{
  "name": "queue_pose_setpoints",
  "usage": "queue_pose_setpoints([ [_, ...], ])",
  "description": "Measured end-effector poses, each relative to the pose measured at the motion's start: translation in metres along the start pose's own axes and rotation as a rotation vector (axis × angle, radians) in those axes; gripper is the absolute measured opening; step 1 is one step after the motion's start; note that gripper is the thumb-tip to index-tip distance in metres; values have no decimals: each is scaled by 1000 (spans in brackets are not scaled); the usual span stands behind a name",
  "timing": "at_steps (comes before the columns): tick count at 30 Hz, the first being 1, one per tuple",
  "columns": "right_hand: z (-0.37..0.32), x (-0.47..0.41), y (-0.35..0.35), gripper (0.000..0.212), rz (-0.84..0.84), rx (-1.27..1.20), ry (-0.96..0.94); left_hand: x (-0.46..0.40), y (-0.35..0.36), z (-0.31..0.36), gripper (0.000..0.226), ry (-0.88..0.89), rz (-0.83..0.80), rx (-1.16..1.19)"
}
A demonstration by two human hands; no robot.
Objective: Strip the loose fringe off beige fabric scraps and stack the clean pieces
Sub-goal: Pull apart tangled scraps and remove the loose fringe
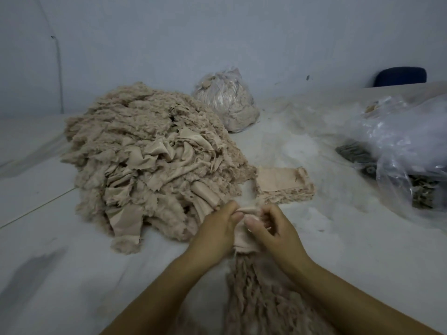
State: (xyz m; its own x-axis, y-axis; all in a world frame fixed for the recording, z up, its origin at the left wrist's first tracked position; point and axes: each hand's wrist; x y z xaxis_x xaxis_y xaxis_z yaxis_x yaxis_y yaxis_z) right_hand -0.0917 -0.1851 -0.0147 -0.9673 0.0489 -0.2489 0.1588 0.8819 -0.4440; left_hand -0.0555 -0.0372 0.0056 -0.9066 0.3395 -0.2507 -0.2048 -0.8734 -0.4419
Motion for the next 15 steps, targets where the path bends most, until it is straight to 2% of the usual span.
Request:
queue_pose_setpoints([
  [3,0,-8,-1,31,-52,-41,49,5,19,12,18,-10,154,91],
  [6,7,-12,-7,26,-11,-141,119,6,42,25,19,6,169,126],
  [9,15,-17,-15,26,77,-137,128,-9,45,18,29,-86,197,155],
  [11,20,-21,-22,22,121,-104,111,-20,39,10,35,-97,200,114],
  [13,24,-22,-27,20,113,-112,91,-29,36,10,46,-32,197,116],
  [15,25,-22,-28,19,76,-154,72,-38,41,16,57,-88,69,266],
])
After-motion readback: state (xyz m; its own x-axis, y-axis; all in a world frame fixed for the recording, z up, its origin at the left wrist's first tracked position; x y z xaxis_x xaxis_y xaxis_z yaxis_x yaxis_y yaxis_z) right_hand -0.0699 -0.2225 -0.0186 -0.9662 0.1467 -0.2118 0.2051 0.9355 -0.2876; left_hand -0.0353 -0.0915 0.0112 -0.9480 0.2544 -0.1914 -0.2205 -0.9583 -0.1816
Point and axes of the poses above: each hand's wrist, its own x-axis away from the middle knuckle, its own y-axis out of the palm, z = x × y, and after that the axes turned 15 degrees about x, right-handed
